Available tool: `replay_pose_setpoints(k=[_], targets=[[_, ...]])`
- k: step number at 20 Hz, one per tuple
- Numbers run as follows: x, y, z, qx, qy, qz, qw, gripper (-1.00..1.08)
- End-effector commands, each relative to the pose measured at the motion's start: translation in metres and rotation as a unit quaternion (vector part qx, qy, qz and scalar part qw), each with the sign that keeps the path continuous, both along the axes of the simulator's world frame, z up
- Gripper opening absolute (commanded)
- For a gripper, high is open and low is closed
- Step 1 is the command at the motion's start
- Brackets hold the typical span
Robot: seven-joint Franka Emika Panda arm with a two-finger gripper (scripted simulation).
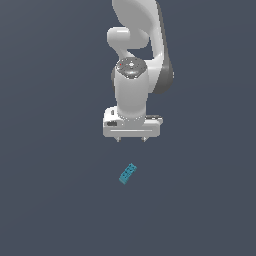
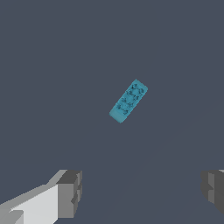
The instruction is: Pick up the object and move it to a goal position.
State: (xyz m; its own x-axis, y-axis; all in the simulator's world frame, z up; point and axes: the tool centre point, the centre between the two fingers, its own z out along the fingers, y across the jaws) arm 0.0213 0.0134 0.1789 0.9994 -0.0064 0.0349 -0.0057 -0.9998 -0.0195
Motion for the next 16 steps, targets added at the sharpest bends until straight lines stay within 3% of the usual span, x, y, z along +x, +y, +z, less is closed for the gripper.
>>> replay_pose_setpoints(k=[1, 11, 16], targets=[[0.000, 0.000, 0.000, 0.000, 0.000, 0.000, 1.0000, 1.00], [0.005, 0.034, 0.011, -0.001, -0.009, 0.036, 0.9993, 1.00], [0.004, 0.034, 0.011, -0.001, -0.009, 0.036, 0.9993, 1.00]])
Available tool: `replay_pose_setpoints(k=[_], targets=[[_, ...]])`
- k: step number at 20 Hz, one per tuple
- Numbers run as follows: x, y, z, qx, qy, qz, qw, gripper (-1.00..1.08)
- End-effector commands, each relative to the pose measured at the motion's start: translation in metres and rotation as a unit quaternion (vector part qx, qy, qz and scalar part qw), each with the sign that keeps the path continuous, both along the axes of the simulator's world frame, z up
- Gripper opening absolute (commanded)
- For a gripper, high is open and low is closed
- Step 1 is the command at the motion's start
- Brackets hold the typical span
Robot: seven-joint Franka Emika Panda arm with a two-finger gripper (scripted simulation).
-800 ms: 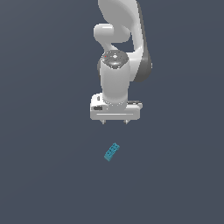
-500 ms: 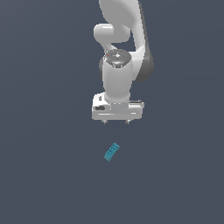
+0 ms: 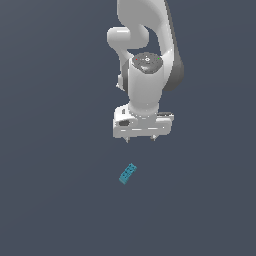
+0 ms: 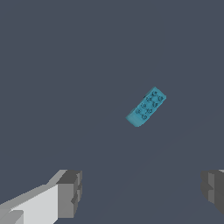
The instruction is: Pick up the object and move it to a goal position.
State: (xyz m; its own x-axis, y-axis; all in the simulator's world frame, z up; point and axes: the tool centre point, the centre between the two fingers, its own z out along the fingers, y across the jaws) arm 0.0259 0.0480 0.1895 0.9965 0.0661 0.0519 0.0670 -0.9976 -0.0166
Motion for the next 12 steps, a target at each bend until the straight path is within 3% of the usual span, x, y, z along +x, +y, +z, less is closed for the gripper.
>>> replay_pose_setpoints(k=[1, 12], targets=[[0.000, -0.001, 0.000, 0.000, 0.000, 0.001, 1.0000, 1.00], [0.011, -0.006, -0.012, 0.003, 0.004, -0.046, 0.9989, 1.00]])
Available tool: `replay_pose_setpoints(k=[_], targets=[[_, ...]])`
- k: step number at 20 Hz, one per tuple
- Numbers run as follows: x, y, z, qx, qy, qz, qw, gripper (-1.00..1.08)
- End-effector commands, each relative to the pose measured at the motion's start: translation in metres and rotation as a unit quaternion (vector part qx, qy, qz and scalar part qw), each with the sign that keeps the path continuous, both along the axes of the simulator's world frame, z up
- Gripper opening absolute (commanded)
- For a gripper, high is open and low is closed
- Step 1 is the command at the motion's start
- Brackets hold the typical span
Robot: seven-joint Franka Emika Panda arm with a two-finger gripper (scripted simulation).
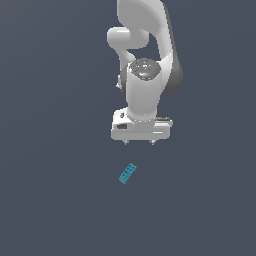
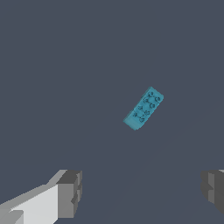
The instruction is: Pick up the object and move it to a goal position.
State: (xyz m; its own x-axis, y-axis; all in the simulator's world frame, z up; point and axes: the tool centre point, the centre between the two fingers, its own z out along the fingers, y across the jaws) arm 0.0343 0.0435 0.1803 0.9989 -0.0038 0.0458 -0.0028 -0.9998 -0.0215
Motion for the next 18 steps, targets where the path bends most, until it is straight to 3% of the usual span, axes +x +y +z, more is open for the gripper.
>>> replay_pose_setpoints(k=[1, 9, 18], targets=[[0.004, -0.002, -0.006, 0.001, 0.002, -0.020, 0.9998, 1.00], [0.025, -0.014, -0.035, 0.004, 0.011, -0.117, 0.9931, 1.00], [0.049, -0.031, -0.077, 0.002, 0.021, -0.244, 0.9696, 1.00]])
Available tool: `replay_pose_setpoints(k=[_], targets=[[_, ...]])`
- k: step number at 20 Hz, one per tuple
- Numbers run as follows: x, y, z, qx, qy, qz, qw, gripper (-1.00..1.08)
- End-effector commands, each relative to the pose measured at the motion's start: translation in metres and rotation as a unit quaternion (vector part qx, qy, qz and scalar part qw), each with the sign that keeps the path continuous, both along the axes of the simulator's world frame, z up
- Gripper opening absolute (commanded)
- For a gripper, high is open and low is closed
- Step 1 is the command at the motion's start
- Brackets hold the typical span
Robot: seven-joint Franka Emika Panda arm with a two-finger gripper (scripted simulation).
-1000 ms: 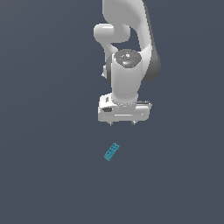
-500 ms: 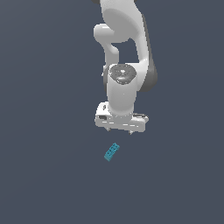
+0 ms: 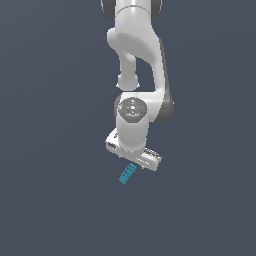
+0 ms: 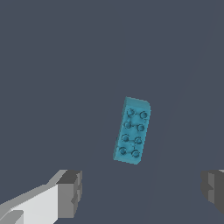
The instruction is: Pick up the object and move it to a goal position.
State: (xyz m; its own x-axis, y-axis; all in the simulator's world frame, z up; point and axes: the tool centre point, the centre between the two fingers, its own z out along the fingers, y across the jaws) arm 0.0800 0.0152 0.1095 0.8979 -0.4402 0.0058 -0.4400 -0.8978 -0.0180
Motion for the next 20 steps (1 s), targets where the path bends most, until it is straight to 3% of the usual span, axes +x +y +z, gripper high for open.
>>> replay_pose_setpoints(k=[1, 10, 20], targets=[[0.005, -0.004, -0.010, -0.001, 0.002, -0.031, 0.9995, 1.00], [0.015, -0.012, -0.034, -0.005, 0.007, -0.096, 0.9953, 1.00], [0.016, -0.013, -0.043, -0.006, 0.007, -0.104, 0.9946, 1.00]])
